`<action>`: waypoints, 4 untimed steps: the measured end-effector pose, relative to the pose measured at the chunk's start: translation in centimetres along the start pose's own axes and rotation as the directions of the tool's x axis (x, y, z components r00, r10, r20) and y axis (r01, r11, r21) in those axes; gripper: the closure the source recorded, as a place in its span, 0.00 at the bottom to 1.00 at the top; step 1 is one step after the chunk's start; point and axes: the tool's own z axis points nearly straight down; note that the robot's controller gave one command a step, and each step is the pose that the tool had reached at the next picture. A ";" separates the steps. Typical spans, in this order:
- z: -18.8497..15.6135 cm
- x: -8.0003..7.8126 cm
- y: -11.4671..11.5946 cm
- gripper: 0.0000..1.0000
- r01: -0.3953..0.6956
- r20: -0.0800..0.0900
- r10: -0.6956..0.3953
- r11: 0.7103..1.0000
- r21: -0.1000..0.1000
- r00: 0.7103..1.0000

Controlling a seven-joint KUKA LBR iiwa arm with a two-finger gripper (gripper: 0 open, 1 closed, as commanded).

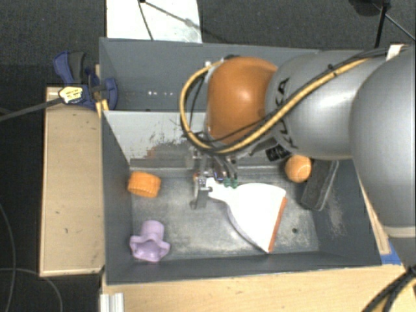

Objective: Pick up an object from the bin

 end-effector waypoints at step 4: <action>2.8 0.5 -3.6 0.00 0.180 -0.005 -0.180 0.984 -0.001 0.984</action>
Offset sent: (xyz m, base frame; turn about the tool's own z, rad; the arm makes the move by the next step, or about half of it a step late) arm 0.0134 -0.0532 -0.0259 -0.1122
